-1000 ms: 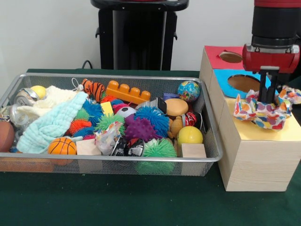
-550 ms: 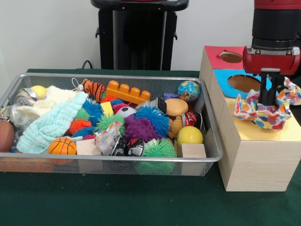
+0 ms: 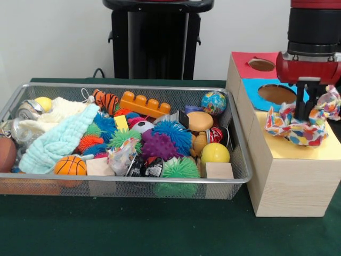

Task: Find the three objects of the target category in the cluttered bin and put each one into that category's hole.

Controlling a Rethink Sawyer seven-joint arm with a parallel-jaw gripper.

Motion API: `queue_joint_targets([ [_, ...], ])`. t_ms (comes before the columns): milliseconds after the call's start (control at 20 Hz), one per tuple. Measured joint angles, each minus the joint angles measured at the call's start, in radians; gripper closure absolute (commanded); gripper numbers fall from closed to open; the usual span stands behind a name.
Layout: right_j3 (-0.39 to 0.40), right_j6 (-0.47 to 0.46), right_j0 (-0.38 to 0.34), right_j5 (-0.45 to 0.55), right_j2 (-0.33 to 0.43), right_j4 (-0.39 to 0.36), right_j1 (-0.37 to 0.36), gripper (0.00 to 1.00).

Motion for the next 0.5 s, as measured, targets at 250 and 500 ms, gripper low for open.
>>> queue_joint_targets([
  [250,-0.074,0.0,-0.024,0.076,0.003,-0.022,0.026,1.0],
  [500,-0.121,0.0,-0.056,0.097,0.005,-0.03,0.054,1.0],
])
